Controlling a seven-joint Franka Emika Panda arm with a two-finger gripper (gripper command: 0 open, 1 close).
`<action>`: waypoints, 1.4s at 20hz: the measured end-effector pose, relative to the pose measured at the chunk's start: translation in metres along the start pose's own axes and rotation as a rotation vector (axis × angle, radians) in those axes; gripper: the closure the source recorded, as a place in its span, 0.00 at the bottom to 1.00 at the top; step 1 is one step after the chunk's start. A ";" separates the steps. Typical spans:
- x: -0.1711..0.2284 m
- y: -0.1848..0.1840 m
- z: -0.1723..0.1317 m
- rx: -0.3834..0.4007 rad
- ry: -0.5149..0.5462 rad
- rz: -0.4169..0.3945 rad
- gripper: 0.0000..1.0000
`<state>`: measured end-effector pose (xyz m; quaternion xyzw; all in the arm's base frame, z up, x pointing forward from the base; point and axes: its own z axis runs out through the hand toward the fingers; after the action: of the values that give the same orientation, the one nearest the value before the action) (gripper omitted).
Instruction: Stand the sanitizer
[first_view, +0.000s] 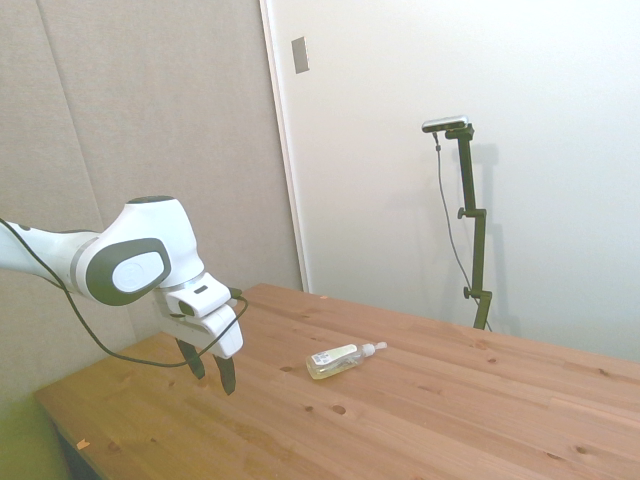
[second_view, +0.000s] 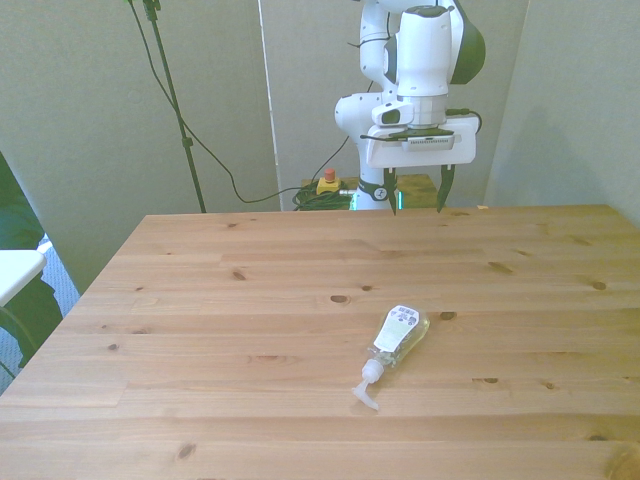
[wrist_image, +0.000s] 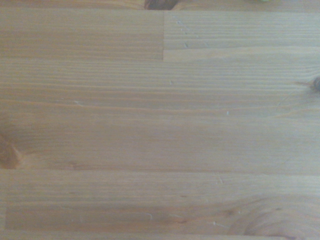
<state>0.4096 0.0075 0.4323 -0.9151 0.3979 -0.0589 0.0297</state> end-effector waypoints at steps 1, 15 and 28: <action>0.000 0.000 0.000 0.000 0.000 0.000 0.00; 0.171 -0.067 -0.006 0.110 0.130 0.270 0.00; 0.283 -0.140 0.082 0.078 0.183 0.396 0.00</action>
<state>0.7136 -0.1035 0.3892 -0.8081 0.5682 -0.1503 0.0398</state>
